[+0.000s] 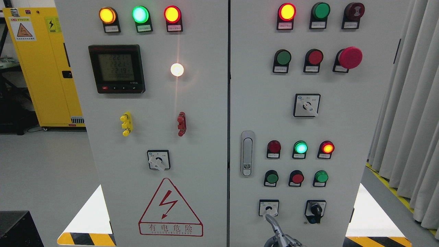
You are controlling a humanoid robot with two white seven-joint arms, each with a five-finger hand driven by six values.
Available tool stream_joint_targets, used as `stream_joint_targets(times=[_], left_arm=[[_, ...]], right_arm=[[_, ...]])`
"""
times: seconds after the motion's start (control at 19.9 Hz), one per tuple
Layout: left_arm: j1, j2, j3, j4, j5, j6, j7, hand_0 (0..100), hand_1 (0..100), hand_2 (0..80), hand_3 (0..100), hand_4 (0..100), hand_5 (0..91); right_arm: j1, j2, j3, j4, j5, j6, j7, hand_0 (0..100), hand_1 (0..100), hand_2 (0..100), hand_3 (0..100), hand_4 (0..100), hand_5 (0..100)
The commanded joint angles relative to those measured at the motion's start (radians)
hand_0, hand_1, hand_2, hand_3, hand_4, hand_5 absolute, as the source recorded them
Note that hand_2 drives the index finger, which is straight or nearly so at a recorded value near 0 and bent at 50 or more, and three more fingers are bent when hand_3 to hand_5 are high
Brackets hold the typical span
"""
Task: Press green start button
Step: 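Raise the right hand toward the green button in the lowest button row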
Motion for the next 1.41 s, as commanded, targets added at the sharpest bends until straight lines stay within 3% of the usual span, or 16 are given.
stream_joint_targets(times=[0.0,0.4,0.65,1.36], left_arm=[[0.0,0.0,-0.001,0.0,0.0,0.0,0.0,12,56,0.0,0,0,0.0],[0.0,0.0,0.0,0.0,0.0,0.0,0.0,12,56,0.0,0,0,0.0],[0.0,0.0,0.0,0.0,0.0,0.0,0.0,12,56,0.0,0,0,0.0],[0.0,0.0,-0.001,0.0,0.0,0.0,0.0,12,56,0.0,0,0,0.0]], right_arm=[[-0.079,-0.002,-0.094,0.072,0.077,0.004,0.01,67,87,0,100,100,100],[-0.182,-0.002,-0.096,0.14,0.077,0.015,0.013,69,88,0,100,100,100],[-0.216,-0.002,-0.096,0.153,0.077,0.018,0.044,69,88,0,100,100,100],[-0.231,-0.003,-0.085,0.155,0.078,0.025,0.047,70,87,0,100,100,100]])
